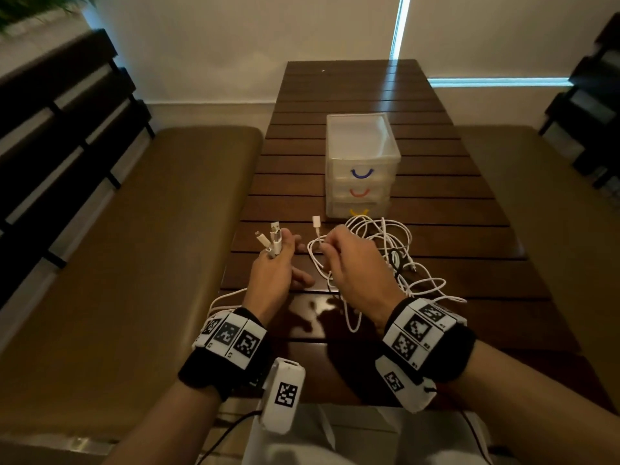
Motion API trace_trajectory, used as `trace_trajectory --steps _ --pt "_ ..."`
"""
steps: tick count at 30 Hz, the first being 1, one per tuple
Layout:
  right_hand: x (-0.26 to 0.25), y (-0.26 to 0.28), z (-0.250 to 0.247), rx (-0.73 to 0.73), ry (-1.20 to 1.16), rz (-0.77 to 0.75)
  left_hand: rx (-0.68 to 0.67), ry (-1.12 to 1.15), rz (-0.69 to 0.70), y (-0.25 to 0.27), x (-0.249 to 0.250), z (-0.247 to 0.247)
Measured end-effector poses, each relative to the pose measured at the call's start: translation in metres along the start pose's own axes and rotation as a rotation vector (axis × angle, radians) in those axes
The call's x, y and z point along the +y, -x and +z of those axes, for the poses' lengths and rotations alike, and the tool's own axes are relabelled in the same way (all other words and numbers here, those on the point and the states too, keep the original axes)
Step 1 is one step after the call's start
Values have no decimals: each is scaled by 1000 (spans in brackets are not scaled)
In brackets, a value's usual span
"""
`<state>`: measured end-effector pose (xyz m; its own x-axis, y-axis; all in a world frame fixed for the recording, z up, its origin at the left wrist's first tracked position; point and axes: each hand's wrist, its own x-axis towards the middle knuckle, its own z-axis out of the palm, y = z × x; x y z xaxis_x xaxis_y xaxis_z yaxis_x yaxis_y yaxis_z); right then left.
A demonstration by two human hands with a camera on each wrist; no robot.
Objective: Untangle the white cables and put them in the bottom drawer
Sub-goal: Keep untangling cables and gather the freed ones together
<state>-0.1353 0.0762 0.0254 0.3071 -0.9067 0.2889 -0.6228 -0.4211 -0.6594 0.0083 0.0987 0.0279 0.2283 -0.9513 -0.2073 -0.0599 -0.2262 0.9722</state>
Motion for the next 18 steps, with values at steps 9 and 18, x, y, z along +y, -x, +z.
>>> trace_trajectory --steps 9,18 --pt "-1 6 10 -23 -447 63 -111 145 -40 14 6 13" --pt "-2 6 19 -105 -717 128 -234 173 -22 13 0 8"
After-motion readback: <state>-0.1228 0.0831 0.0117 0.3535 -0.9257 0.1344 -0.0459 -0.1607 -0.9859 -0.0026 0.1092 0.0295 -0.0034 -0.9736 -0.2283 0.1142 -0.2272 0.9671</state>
